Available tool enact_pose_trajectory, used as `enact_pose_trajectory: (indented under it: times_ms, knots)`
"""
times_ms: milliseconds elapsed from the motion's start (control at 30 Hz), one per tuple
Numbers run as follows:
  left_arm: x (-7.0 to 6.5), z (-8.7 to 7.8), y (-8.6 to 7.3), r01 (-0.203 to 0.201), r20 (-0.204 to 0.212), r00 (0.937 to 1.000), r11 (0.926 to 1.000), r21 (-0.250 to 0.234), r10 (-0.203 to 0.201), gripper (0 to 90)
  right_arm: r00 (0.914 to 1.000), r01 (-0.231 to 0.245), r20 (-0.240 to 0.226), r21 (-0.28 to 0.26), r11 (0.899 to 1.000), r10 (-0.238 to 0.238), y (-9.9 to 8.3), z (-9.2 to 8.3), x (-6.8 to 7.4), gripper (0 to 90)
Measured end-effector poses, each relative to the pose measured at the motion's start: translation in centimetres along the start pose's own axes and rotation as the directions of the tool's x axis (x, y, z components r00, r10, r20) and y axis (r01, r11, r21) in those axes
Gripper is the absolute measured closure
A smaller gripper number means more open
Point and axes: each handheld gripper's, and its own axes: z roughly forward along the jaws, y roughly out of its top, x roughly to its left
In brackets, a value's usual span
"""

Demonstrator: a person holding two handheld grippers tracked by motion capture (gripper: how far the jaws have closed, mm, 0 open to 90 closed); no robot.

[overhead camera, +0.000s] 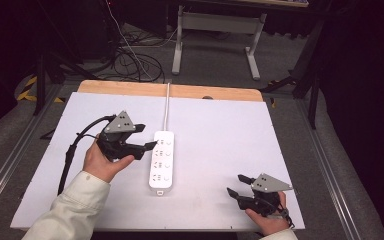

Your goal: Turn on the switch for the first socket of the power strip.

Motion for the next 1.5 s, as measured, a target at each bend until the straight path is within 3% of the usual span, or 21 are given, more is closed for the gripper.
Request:
enact_pose_trajectory:
  times_ms: [267,500,600,633,700,733,800,933,1000,1067,1100,1133,1267,1500]
  knots:
    - [-0.1,0.9,0.5,0.021,0.022,0.9996,0.9998,-0.004,-0.021,40.6,1.0,0.001,-0.003,0.001,1.0,-0.001,0.0,-0.1,0.0,40.9]
    - [-0.3,1.8,0.5,-0.019,-0.036,0.9991,0.9998,0.006,0.019,51.4,1.0,0.001,-0.004,-0.003,1.0,-0.001,0.0,-0.1,0.0,41.3]
    - [-0.3,2.4,0.5,-0.016,-0.022,0.9996,0.9998,0.015,0.017,55.8,1.0,0.001,-0.004,-0.004,1.0,-0.001,0.0,-0.1,0.0,41.3]
    - [-0.1,3.0,0.5,-0.006,0.025,0.9997,0.9989,0.047,0.005,60.3,1.0,0.002,-0.002,-0.004,1.0,-0.002,0.0,-0.2,0.1,41.3]
    - [-0.1,3.3,0.5,-0.004,0.034,0.9994,0.9987,0.05,0.002,60.7,1.0,0.0,-0.004,-0.006,1.0,0.0,0.0,-0.2,0.0,41.3]
    - [-0.1,3.4,0.5,-0.012,0.018,0.9998,0.9986,0.051,0.011,65.5,1.0,0.001,-0.004,-0.007,1.0,-0.001,0.0,-0.2,0.0,41.4]
    - [-0.2,3.8,0.4,-0.025,-0.009,0.9996,0.9985,0.048,0.025,65.7,1.0,0.001,-0.004,-0.008,1.0,-0.001,0.0,-0.2,0.0,41.3]
    - [0.0,4.7,0.3,-0.012,0.034,0.9994,0.9992,0.038,0.01,71.8,1.0,0.005,-0.003,-0.01,1.0,-0.005,0.0,-0.3,0.1,41.3]
    - [0.0,5.1,0.2,-0.026,0.021,0.9995,0.999,0.037,0.025,79.8,1.0,0.007,-0.004,-0.012,1.0,-0.007,0.0,-0.3,0.1,41.3]
    - [0.2,5.5,0.1,-0.025,0.017,0.9995,0.9986,0.047,0.025,83.9,0.9999,0.007,-0.007,-0.011,1.0,-0.007,0.0,-0.3,0.1,41.6]
    - [0.3,5.8,0.0,-0.015,0.031,0.9994,0.9985,0.053,0.014,83.9,0.9999,0.007,-0.007,-0.011,1.0,-0.007,0.0,-0.3,0.1,41.6]
    - [0.4,6.0,-0.1,-0.007,0.046,0.9989,0.9983,0.057,0.005,89.7,0.9999,0.009,-0.011,-0.011,1.0,-0.01,0.0,-0.3,0.1,41.7]
    - [0.6,7.6,-0.6,-0.001,0.039,0.9992,0.9921,0.125,-0.004,89.9,0.9998,0.013,-0.014,-0.01,1.0,-0.013,0.0,-0.3,0.1,41.7]
    - [0.9,9.2,-1.2,0.02,0.032,0.9992,0.9865,0.163,-0.026,90.0,0.9998,0.013,-0.016,-0.011,1.0,-0.013,0.0,-0.3,0.2,41.7]
